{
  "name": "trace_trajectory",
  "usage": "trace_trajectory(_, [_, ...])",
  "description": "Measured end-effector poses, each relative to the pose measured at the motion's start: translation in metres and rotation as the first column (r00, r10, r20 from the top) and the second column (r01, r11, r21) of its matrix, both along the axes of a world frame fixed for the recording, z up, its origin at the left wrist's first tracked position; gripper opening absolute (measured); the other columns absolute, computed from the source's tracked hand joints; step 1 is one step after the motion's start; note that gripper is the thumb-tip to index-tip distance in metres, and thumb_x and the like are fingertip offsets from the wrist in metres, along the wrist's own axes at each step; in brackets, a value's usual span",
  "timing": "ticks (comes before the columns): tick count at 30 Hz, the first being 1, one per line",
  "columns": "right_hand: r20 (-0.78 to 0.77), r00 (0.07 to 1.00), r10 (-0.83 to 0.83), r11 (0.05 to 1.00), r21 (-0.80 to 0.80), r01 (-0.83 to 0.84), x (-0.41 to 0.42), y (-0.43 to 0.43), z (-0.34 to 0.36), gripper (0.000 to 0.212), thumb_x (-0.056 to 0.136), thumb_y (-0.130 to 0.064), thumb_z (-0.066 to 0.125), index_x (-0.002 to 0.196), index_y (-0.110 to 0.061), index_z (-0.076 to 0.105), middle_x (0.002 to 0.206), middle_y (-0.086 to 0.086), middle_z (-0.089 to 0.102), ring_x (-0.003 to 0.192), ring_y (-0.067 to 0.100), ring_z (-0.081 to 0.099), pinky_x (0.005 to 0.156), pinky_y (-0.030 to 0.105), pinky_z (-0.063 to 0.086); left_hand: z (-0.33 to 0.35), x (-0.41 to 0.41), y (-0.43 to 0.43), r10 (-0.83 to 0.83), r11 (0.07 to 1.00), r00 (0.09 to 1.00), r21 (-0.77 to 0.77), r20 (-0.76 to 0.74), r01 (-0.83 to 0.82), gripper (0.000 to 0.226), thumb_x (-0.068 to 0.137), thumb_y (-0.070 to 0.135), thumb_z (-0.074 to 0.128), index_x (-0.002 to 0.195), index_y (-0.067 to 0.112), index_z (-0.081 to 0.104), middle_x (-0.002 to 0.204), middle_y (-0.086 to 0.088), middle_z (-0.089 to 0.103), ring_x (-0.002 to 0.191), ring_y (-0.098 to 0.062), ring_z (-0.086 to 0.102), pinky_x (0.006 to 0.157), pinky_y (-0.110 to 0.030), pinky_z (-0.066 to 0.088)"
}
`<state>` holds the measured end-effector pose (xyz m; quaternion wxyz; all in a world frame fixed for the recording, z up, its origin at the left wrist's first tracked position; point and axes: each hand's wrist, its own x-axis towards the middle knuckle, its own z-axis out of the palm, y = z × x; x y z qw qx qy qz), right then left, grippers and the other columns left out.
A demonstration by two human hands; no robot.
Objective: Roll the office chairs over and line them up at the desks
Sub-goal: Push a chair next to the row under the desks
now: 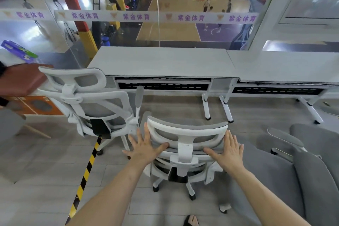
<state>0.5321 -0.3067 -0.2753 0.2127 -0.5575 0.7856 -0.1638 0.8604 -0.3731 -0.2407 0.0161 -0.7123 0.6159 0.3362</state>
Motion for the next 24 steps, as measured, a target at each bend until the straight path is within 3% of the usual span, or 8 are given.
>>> trace_trajectory(5, [0.005,1.000,0.021,1.000,-0.017,-0.021,-0.017,-0.056,-0.003,0.133,0.062,-0.106,0.032,0.161,-0.029,-0.012,0.172,-0.005,-0.005,0.158,0.019,-0.009,0.125,0.055,-0.009,0.001,-0.014,-0.056,0.015,1.000,1.000,0.017,0.006,-0.015,0.131,0.045,0.114,0.029,0.129,0.053,-0.052,0.164,0.004,-0.041,0.151,-0.040,-0.035,0.112,-0.084,-0.001])
trace_trajectory(12, [-0.016,0.997,0.079,0.997,-0.005,-0.079,-0.045,-0.127,-0.001,0.138,0.059,-0.109,0.025,0.161,-0.026,-0.013,0.172,-0.003,-0.009,0.158,0.021,-0.010,0.124,0.058,-0.011,0.007,-0.042,-0.104,0.057,0.998,0.998,0.021,-0.001,-0.057,0.129,0.069,0.101,0.045,0.146,0.047,-0.043,0.167,-0.002,-0.037,0.152,-0.039,-0.032,0.115,-0.079,0.000])
trace_trajectory(24, [-0.013,0.994,0.106,0.994,0.010,-0.106,-0.068,-0.217,-0.001,0.138,0.059,-0.109,0.026,0.161,-0.027,-0.014,0.172,-0.005,-0.010,0.157,0.020,-0.012,0.124,0.057,-0.010,-0.001,-0.059,-0.184,0.099,0.995,0.995,0.012,-0.016,-0.099,0.131,0.065,0.103,0.045,0.148,0.047,-0.040,0.166,-0.001,-0.038,0.152,-0.036,-0.034,0.115,-0.080,0.003])
